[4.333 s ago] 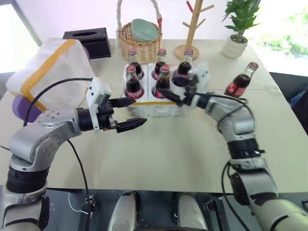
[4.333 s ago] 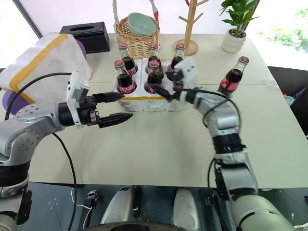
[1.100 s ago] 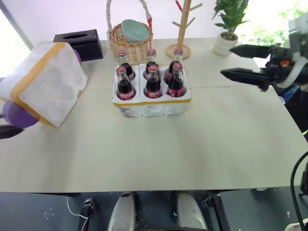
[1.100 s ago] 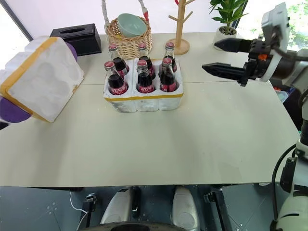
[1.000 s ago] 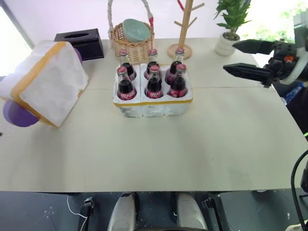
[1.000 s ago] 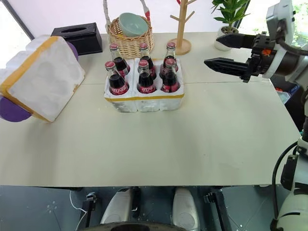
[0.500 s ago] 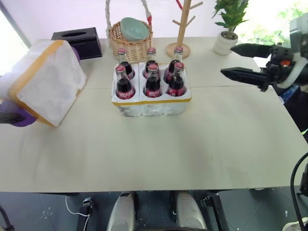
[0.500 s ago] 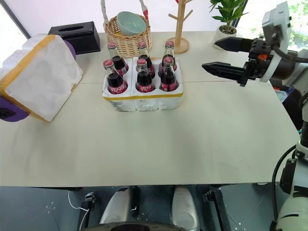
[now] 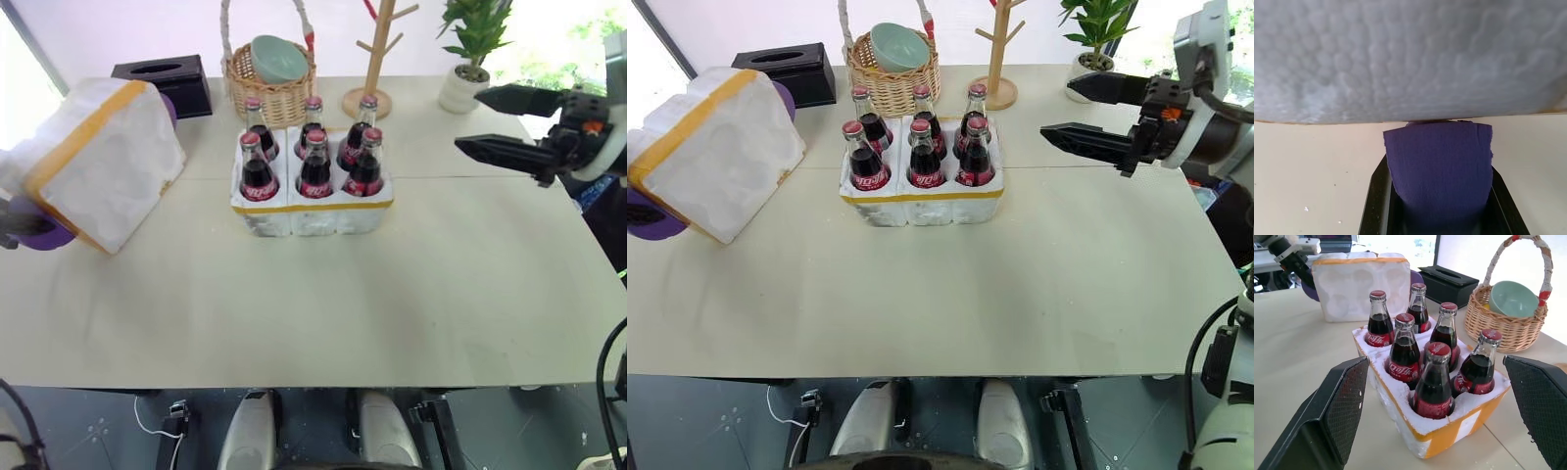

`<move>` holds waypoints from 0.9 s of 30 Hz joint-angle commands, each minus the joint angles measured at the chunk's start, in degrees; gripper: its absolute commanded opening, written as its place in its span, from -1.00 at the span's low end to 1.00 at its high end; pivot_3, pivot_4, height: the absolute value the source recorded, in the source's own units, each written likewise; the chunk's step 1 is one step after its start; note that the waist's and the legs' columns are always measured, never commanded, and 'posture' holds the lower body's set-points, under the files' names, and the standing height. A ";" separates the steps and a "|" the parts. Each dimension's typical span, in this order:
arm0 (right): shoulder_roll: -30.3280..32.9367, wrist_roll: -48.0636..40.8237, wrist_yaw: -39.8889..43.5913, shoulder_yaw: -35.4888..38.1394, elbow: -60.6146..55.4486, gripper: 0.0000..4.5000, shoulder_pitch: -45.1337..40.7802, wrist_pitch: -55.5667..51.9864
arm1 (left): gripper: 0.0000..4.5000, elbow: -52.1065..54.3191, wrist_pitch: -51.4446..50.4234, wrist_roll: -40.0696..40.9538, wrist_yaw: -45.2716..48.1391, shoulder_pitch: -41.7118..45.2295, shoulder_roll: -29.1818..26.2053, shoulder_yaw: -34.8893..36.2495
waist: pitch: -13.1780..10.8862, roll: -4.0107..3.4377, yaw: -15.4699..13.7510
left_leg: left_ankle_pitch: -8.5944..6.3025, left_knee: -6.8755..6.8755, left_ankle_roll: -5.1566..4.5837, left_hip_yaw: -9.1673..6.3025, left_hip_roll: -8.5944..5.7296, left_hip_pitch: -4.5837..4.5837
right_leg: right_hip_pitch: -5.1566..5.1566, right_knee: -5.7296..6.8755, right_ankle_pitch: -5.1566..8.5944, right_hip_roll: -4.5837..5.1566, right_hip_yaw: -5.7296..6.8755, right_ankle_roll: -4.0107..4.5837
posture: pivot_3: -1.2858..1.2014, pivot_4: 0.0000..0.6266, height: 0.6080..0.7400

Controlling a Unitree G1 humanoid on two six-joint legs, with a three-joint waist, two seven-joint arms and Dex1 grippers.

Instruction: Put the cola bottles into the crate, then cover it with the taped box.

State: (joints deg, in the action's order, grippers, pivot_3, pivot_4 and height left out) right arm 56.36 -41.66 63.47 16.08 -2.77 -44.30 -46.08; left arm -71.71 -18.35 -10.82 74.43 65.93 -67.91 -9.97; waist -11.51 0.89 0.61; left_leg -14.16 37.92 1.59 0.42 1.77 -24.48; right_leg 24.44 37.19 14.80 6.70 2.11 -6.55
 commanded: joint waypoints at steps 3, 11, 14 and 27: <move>1.86 -0.39 -0.67 2.33 -3.09 1.00 1.85 0.89 | -0.86 1.52 7.09 1.84 -7.19 1.35 -0.71 4.60 | 0.01 0.02 0.01 | 0.00 0.03 0.00 0.00 0.00 0.00 | 0.00 0.01 0.00 0.01 0.00 0.00 | 0.03 -0.52 0.94; 2.30 -1.53 -2.35 4.36 -4.53 1.00 6.42 -0.10 | -0.86 17.22 30.43 8.78 -14.92 -2.08 3.62 13.29 | 0.02 0.10 -0.38 | 0.00 0.12 0.01 -0.01 -0.01 -0.03 | -0.03 0.01 -0.01 0.04 0.00 -0.01 | 0.03 -0.52 0.94; 1.95 -1.89 -3.80 5.94 -5.29 1.00 8.43 -0.67 | -0.86 27.60 36.78 5.87 -20.93 -2.95 8.66 10.64 | 0.03 0.10 -0.24 | 0.00 0.08 0.01 0.00 0.00 0.01 | -0.03 0.06 -0.01 0.04 0.00 -0.01 | 0.03 -0.52 0.94; 1.17 -3.48 -8.75 10.06 -8.39 1.00 15.86 -0.79 | -0.86 49.82 40.21 -7.35 -32.20 -6.58 16.00 4.06 | 0.03 0.09 -0.93 | 0.00 0.20 0.01 0.15 -0.02 0.00 | -0.05 0.01 -0.08 0.03 -0.17 -0.09 | 0.03 -0.52 0.94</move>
State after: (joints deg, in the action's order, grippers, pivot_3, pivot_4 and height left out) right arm 56.79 -44.11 54.89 23.37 -9.32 -28.31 -47.54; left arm -24.96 21.18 -16.13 44.08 59.52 -50.69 -6.14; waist -11.48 0.98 -0.32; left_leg -14.16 38.12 1.59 0.57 1.75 -24.47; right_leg 24.39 37.20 14.72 6.73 1.94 -6.64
